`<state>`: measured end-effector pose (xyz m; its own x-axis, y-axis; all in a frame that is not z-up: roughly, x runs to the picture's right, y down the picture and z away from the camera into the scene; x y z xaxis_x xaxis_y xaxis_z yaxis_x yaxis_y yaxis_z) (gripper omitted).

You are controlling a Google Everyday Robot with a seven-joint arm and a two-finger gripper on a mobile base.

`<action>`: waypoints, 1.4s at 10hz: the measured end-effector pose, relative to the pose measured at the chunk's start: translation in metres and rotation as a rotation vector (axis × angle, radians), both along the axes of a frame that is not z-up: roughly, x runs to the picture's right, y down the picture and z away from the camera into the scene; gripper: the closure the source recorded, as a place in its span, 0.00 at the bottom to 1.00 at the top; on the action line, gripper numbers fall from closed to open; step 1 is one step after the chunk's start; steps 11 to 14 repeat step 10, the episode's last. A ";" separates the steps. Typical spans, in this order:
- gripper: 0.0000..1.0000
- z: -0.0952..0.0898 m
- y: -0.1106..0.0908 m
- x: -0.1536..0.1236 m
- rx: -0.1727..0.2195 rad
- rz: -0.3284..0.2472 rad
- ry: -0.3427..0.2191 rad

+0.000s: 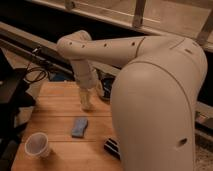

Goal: Move the arm in a circular motion

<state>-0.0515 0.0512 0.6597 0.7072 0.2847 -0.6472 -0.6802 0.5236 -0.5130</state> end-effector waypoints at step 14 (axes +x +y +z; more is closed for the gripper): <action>0.35 -0.004 0.001 0.008 -0.008 0.010 -0.009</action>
